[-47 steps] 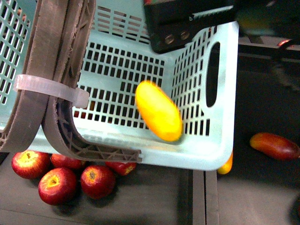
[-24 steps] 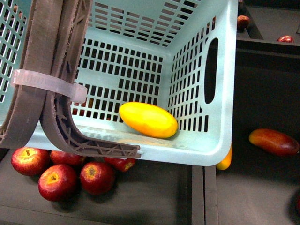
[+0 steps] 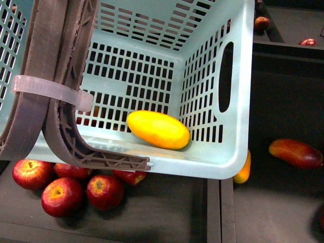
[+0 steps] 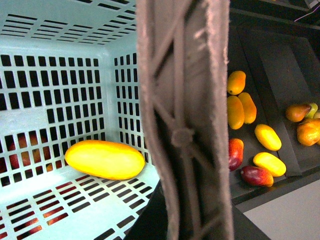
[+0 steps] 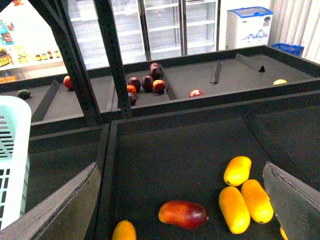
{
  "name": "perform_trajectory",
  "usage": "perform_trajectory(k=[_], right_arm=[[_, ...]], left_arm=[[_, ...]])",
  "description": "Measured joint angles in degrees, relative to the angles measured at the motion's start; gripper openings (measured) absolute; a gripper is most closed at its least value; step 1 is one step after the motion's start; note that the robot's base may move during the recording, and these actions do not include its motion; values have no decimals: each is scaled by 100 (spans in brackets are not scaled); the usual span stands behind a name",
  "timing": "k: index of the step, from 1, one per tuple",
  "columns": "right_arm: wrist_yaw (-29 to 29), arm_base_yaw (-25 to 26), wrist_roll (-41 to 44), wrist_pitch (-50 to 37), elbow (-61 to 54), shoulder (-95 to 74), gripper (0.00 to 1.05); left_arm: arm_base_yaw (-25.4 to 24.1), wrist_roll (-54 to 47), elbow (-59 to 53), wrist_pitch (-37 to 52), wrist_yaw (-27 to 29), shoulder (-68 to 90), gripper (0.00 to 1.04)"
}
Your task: Pick mango and avocado into basket
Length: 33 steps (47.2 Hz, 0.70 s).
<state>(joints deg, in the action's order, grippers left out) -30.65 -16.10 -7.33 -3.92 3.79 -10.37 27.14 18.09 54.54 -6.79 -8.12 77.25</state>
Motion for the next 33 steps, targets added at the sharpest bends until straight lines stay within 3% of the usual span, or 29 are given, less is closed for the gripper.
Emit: perform_trajectory(k=[2,5,10,14,27,33], right_arm=[[402,114,105,120,0,151,93],[1687,553,433,345,-96,562,79],[2903,1279,605,402,-101,782,62],[2983,1563,651,398,-236,935,46],[3045,1587,699,409,-348,1012,3],[3047,1587,715,409,-348,1012,2]], left_arm=[[0,0,0,0,0,0,6],[0,0,0,0,0,0,6],[0,7,0,0,0,0,6],[4,-4,0,-2,-2,0,6],[0,-4,0,-2,2,0,6],[0,0,0,0,0,0,6]])
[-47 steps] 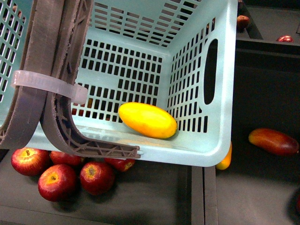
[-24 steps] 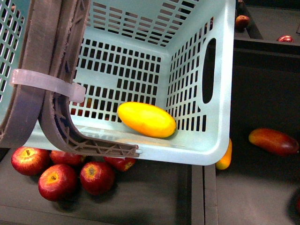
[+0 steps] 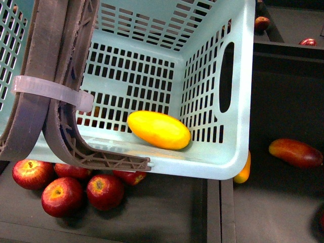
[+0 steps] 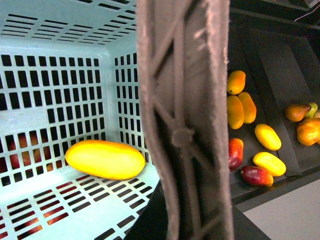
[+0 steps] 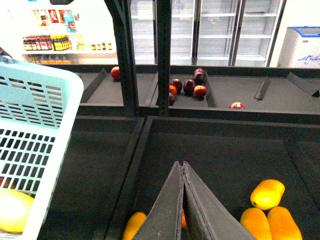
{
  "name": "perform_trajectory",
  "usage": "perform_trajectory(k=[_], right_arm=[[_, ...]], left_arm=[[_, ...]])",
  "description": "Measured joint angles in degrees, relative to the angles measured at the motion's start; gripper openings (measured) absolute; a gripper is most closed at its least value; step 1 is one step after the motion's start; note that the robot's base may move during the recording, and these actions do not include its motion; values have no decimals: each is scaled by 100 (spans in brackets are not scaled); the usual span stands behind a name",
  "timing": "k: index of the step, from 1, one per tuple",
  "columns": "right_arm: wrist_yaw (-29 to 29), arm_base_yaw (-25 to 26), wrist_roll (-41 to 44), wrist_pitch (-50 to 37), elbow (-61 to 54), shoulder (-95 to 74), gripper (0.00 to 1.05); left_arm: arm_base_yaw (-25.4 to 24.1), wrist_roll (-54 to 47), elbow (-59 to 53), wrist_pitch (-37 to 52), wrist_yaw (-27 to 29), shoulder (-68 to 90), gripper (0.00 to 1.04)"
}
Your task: Pick mango and avocado into basket
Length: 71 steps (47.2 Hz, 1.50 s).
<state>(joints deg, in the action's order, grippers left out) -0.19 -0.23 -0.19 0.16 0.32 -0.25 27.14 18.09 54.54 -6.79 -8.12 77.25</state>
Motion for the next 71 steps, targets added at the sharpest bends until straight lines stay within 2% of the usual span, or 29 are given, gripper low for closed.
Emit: perform_trajectory(k=[3,5,11,16,24,27,48,71], right_arm=[[2,0,0,0,0,0,2],[0,0,7,0,0,0,8],[0,0,7,0,0,0,34],[0,0,7,0,0,0,50],[-13,4,7,0,2,0,87],[-17,4,2,-2,2,0,98],[-15,9,2,4,0,0,97],[-2,11,11,4,2,-4,97]], left_arm=[[0,0,0,0,0,0,6],[0,0,0,-2,2,0,6],[0,0,0,-2,2,0,6],[0,-2,0,0,2,0,6],[44,-2,0,0,-59,0,6],[72,-9,0,0,-120,-11,6],[9,-13,0,-2,57,-11,6],[2,4,11,-4,4,-15,6]])
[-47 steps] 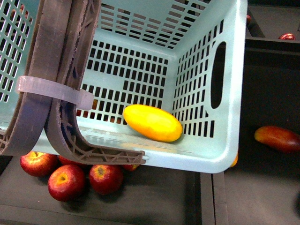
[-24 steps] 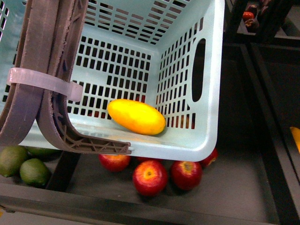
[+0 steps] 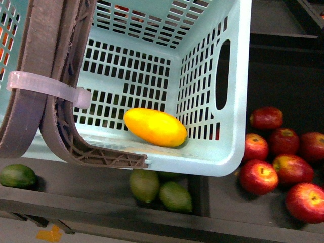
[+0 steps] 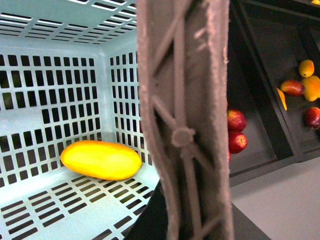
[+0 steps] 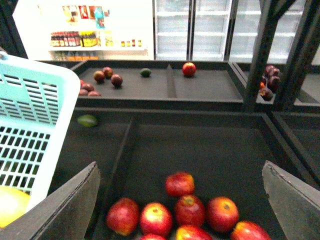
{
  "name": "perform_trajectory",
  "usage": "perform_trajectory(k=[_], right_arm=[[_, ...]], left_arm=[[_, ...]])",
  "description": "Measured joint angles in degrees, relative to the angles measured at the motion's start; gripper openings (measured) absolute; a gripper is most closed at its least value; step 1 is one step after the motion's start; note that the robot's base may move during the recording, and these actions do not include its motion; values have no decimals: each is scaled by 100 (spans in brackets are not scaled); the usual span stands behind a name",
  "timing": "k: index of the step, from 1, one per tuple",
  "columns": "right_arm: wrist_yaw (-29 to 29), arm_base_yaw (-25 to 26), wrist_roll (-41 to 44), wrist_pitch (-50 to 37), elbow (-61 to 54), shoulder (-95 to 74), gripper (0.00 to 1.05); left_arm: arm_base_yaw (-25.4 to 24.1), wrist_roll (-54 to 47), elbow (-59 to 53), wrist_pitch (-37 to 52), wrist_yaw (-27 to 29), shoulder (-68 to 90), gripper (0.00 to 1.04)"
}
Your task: Pick mango and avocado into basket
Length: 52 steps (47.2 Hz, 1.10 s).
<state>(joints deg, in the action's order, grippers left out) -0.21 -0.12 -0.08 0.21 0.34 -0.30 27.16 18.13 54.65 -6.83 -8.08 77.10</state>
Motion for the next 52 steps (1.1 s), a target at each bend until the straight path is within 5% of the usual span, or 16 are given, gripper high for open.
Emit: perform_trajectory(k=[41,46,52], right_arm=[[26,9,2,-2,-2,4,97],[-1744,-205,-472,-240,105,-774,97],[-1554,721,-844,-1875,658,-3235,97]], left_arm=[[-52,-42,2,0,118,2,6],[-46,-26,2,0,26,2,6],[24,-4,2,0,-114,2,6]])
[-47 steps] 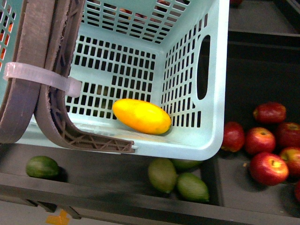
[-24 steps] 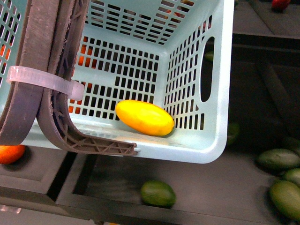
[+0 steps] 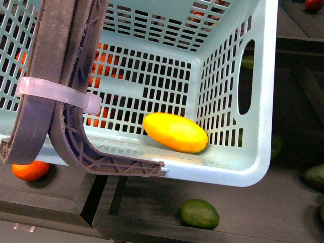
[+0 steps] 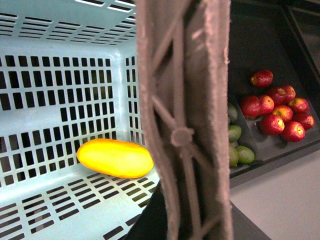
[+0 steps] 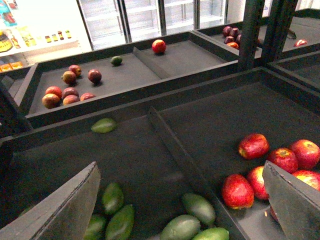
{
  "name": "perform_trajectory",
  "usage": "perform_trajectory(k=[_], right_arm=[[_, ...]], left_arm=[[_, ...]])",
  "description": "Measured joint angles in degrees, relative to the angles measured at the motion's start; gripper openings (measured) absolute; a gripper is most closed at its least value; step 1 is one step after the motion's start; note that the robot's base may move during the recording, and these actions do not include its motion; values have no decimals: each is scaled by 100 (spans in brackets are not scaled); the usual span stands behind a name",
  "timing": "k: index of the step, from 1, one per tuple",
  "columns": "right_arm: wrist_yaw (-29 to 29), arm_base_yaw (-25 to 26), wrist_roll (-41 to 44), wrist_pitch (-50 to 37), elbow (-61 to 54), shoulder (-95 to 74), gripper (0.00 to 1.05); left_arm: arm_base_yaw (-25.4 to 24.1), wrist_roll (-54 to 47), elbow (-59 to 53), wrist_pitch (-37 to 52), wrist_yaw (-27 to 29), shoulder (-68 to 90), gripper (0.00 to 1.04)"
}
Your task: Pick mango and avocado into basket
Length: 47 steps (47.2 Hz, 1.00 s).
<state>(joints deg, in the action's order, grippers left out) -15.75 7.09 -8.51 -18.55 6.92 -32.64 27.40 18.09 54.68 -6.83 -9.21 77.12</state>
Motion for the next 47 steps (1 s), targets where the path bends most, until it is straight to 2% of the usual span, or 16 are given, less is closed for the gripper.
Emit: perform_trajectory(k=[4,8,13,20,27,36,47], right_arm=[[256,212,9,-1073,667,-2076,97],[494,269,63,-1624,1268,-3871,97],[713,278,177,-1886,1749,-5141,97],[1322,205,848,-2391,2706,-7471,97],[2098,92,1829,-2367,3501,-9075,97],[3187,55,3423,-1661,4350,-10229,97],[3556,7,4870,-1335,5119,-10968,97]], left_arm=[[15,2,0,0,0,0,6],[-9,-4,0,0,77,0,6],[-37,0,0,0,157,0,6],[-37,-11,0,0,162,0,6],[-33,-2,0,0,66,0,6],[-22,-2,0,0,59,0,6],[-28,-4,0,0,136,0,6]])
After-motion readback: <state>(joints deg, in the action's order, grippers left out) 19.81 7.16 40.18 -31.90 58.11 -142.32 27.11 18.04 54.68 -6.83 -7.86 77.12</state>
